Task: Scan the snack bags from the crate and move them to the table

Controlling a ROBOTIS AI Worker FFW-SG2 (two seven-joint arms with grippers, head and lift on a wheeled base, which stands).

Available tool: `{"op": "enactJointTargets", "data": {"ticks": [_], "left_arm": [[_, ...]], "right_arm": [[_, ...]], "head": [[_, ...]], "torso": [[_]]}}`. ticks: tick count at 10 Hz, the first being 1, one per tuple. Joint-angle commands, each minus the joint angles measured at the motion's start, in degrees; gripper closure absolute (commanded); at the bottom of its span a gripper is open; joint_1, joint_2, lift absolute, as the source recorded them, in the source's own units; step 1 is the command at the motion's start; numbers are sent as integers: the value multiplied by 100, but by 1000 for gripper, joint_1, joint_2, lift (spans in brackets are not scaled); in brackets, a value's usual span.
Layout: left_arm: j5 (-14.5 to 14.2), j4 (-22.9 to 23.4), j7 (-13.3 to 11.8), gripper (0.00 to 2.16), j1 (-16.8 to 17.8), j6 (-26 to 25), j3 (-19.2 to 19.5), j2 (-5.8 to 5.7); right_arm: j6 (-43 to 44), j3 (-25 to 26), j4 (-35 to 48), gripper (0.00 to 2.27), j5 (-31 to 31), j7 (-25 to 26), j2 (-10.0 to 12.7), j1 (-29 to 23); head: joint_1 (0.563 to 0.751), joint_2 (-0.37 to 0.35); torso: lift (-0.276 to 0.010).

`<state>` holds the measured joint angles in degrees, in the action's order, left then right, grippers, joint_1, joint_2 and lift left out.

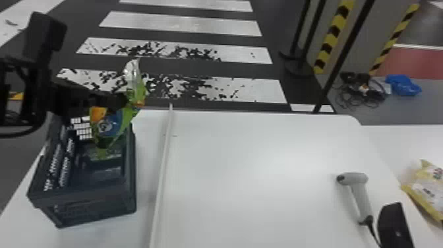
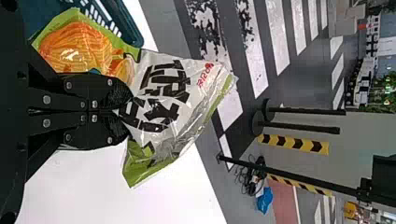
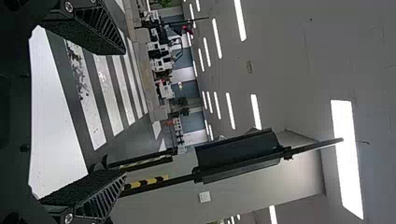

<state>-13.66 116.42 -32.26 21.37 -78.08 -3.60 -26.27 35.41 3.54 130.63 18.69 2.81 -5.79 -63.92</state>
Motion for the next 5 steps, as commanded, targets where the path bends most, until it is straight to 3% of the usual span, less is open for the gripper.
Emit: {"op": "enactJointTargets", "data": {"ticks": [1,2,5], "left_arm": [[-5,-66,1,1865,253,-81,-45,131],[22,-216,9,1865,420,-81,-124,263],[303,-1068,18,1865,1167,24,-660,869]], "right_arm": [[-39,-2,-3,83,3,0,-1,20],[-39,15,-3,83,3,0,-1,20],[-4,103,-82,83,64,0,8,-15]], "head": [[695,-103],[695,-106],[695,-155]], "torso": [[-95],[-95],[-95]]}}
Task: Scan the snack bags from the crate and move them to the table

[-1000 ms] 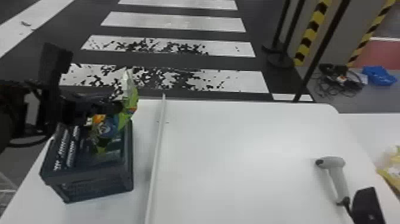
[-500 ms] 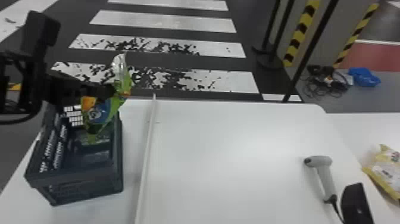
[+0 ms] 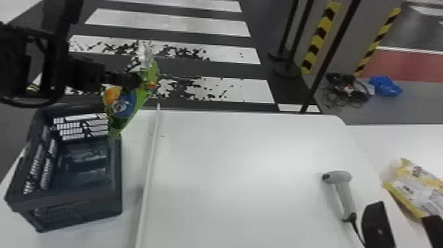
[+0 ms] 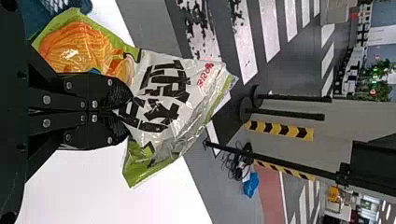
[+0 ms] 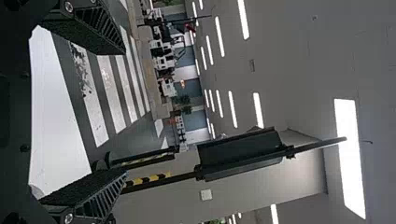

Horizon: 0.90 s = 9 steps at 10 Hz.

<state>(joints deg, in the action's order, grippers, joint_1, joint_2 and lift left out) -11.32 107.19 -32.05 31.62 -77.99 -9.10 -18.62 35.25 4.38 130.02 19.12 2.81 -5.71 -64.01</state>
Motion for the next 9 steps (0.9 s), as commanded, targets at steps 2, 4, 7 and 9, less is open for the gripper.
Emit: {"op": "enactJointTargets", "data": {"ticks": [2,4,7,9], "left_arm": [[254,-708,-12,1865,634,104,-444,535],[464,-1068,-3,1865,740,438,-751,878],[544,-1745,172,1865,608,1405,-1094,1203],[535,-2184,313,1865,476,2108,-1323,1493]], "right_arm": [[223,115,-170,83,144,0,8,-24],[364,238,-267,83,285,0,8,-32],[364,282,-364,83,329,0,-18,20],[346,282,-399,83,338,0,-44,73]], "head": [[695,-201],[695,-272],[695,-345],[695,-350]], "torso": [[-95],[-95],[-95],[-95]]}}
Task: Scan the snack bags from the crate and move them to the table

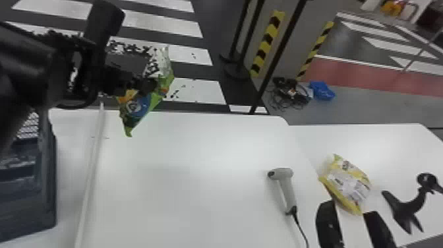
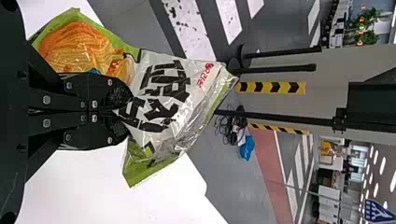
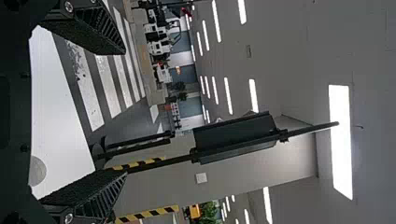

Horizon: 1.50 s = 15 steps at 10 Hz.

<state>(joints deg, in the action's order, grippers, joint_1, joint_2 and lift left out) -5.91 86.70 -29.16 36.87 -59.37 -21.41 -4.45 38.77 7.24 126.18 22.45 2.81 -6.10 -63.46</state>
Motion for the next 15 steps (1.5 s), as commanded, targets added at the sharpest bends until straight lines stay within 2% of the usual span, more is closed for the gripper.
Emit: {"op": "enactJointTargets", "data": {"ticks": [1,3,6,10,14,15], "left_arm": [[2,-338,60,1865,-145,544,-170,243],[-33,-628,165,1865,-330,948,-399,375],[-7,-839,183,1865,-602,1229,-1005,460],[107,-1463,271,1865,-602,1792,-1884,460],[107,-1534,332,1865,-708,1845,-2526,460],[107,-1534,332,1865,-795,1845,-2587,460]], "right_arm": [[12,6,-58,83,58,-9,-14,44],[12,24,-146,83,119,-9,-40,97],[-24,6,-181,83,111,-9,-49,194],[29,-12,-190,83,146,0,-22,203],[187,-117,-155,83,137,-9,30,211],[240,-126,-155,83,137,-9,39,211]], "head": [[695,-350],[695,-350],[695,-350],[695,-350],[695,-350],[695,-350]], "torso": [[-95],[-95],[-95],[-95],[-95],[-95]]}}
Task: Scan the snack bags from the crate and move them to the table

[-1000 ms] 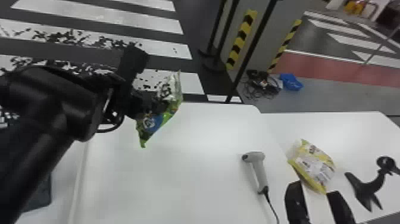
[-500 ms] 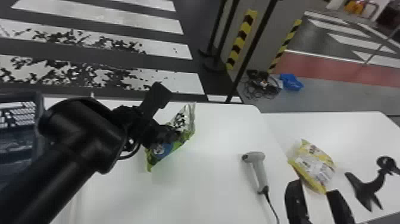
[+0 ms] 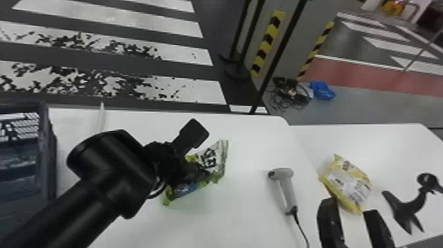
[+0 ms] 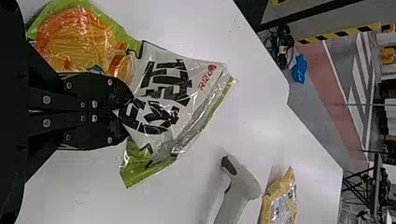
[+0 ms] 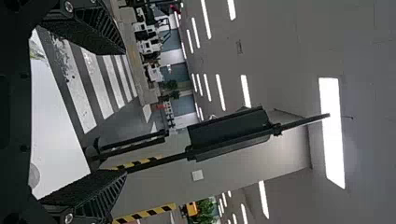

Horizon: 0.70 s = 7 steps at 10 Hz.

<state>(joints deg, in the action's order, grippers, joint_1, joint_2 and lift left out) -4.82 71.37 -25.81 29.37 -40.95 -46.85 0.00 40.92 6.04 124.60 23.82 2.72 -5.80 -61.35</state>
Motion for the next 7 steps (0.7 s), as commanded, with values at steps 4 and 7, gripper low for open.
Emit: {"op": "enactJointTargets", "data": {"ticks": [4,7], "left_arm": [[-19,-88,76,1865,-177,73,-439,15],[-54,-9,480,-2,-239,3,-509,15]], "right_arm": [[183,-41,29,83,-1,0,18,-62],[183,-24,64,83,-9,0,18,-106]], "head": [[695,-350],[695,-350]], "torso": [[-95],[-95]]}}
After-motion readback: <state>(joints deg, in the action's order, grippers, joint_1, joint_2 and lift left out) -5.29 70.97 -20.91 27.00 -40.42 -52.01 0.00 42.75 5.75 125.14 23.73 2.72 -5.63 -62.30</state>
